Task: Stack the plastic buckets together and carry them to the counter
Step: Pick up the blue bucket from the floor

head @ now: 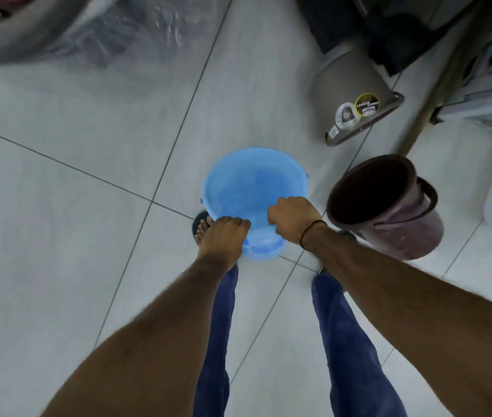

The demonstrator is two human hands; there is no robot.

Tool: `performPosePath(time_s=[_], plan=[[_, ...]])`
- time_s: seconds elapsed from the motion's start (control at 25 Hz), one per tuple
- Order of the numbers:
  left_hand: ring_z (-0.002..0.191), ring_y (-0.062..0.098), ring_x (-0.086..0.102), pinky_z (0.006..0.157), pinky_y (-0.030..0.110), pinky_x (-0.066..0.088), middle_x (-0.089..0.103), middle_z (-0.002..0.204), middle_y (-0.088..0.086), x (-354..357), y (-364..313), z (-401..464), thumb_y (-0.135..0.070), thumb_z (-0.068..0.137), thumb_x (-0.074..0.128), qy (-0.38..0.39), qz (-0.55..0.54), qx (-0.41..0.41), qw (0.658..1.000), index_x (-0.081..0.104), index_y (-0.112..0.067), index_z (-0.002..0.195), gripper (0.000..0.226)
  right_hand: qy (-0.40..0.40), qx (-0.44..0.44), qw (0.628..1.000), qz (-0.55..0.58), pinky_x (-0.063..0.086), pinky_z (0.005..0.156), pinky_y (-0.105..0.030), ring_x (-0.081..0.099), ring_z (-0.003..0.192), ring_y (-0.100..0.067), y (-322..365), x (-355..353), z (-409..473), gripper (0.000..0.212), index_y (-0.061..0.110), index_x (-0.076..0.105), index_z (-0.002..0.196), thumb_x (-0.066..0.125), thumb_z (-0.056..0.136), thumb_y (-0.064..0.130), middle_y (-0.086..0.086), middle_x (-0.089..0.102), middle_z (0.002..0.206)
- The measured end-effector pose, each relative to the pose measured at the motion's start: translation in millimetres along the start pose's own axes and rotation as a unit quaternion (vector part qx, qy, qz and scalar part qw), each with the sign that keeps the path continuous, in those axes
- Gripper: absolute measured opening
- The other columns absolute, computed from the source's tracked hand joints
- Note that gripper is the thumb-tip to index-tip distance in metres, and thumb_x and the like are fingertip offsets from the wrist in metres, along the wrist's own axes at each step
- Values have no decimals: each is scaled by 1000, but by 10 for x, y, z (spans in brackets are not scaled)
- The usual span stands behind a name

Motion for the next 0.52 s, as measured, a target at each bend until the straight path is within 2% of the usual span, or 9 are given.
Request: performPosePath(time_s=[0.16, 0.4, 0.52], plan=[[89, 27, 67, 78, 36, 53, 70, 92, 3, -97, -27, -86, 4, 76, 60, -5, 64, -22, 998, 65, -14, 103, 33, -16, -22, 998, -59, 46, 74, -35, 64, 96, -34, 49, -111, -120, 28, 13, 63, 110, 47, 90, 1, -11, 64, 107], [90, 23, 70, 73, 32, 53, 71, 93, 0, 390, -192, 64, 3, 78, 66, 5, 118, -68, 991, 63, -17, 104, 33, -20, -33, 992, -124, 40, 66, -33, 65, 93, -30, -14, 376, 32, 27, 13, 64, 104, 47, 89, -3, -8, 65, 104], [96, 22, 67, 85, 31, 50, 71, 99, 0, 600, -363, 49, 2, 81, 63, -18, 96, -74, 993, 64, -18, 107, 33, -29, -33, 994, -99, 43, 66, -32, 65, 94, -30, -123, 715, -87, 29, 12, 64, 103, 50, 85, -5, -7, 67, 101]])
Point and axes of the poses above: each hand's wrist, its own z-axis towards the middle knuckle, its own x-axis out of the palm, y = z × x, the point moved 3 cm from there along z, towards the middle knuckle
